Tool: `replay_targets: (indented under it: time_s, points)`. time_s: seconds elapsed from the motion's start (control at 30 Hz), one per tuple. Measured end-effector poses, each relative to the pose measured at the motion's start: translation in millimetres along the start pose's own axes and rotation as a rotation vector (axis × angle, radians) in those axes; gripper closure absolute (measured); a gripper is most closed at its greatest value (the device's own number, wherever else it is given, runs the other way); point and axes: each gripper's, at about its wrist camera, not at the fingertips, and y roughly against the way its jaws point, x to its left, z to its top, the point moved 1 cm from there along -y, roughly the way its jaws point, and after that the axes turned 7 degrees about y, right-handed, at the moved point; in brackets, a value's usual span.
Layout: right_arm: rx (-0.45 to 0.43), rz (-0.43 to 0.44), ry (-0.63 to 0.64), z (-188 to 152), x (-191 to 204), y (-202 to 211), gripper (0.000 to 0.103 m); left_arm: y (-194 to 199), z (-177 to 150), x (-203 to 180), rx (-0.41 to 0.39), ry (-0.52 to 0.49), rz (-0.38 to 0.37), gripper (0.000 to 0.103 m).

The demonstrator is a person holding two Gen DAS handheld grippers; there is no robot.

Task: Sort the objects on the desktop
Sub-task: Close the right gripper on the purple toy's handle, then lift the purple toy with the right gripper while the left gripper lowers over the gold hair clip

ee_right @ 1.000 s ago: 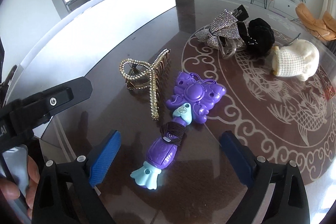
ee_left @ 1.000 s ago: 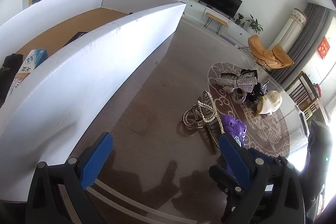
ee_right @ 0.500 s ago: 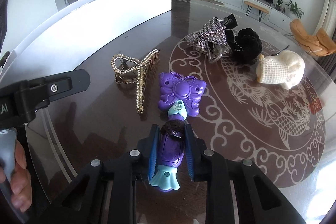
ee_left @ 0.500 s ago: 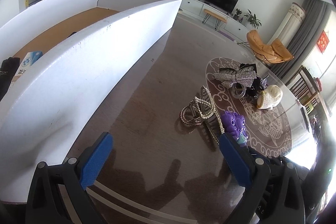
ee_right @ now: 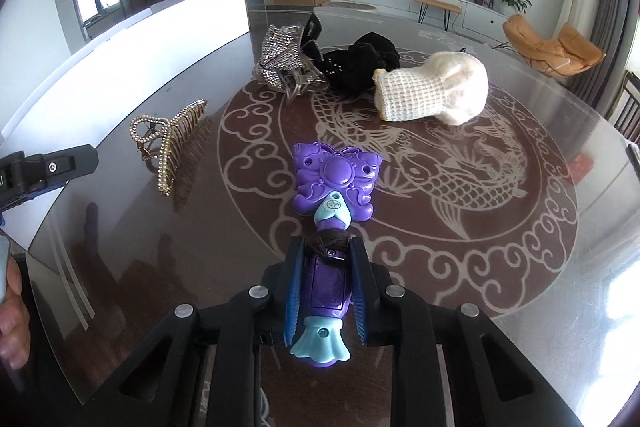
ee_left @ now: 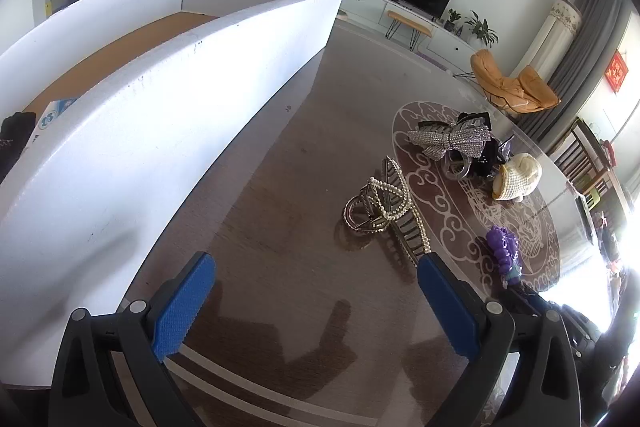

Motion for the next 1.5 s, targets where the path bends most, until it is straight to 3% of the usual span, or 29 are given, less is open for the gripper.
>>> replay_targets:
  time_s: [0.27, 0.47, 0.67, 0.83, 0.93, 1.17, 1.27, 1.33, 1.4, 1.5]
  points:
    - [-0.003, -0.077, -0.074, -30, -48, 19, 0.08, -3, 0, -1, 0.011, -0.008, 0.004, 0.0]
    - [-0.014, -0.085, -0.088, -38, -51, 23, 0.078, -5, -3, -3, 0.038, -0.013, -0.017, 0.0]
    - [-0.023, -0.031, -0.091, -37, -47, 22, 0.056, -7, -8, -12, 0.065, -0.064, -0.031, 0.0]
    - [-0.014, -0.029, -0.056, -36, -38, 19, 0.045, -24, -7, -31, 0.077, -0.1, -0.06, 0.0]
    - [-0.005, -0.028, -0.026, -36, -33, 18, 0.035, -42, -3, -43, 0.044, -0.086, -0.005, 0.0]
    - [-0.005, -0.022, -0.025, -37, -33, 17, 0.034, -77, 5, -75, 0.026, -0.199, 0.185, 0.0]
    - [-0.002, -0.027, -0.023, -37, -33, 17, 0.031, -78, 6, -74, 0.023, -0.211, 0.175, 0.0]
    - [0.001, -0.031, -0.026, -37, -33, 17, 0.029, -77, 7, -74, 0.01, -0.233, 0.162, 0.007]
    - [0.004, -0.036, -0.03, -37, -34, 16, 0.026, -71, 6, -78, -0.023, -0.277, 0.127, 0.04]
    - [0.006, -0.038, -0.033, -37, -34, 16, 0.025, -65, 2, -79, -0.032, -0.31, 0.098, 0.053]
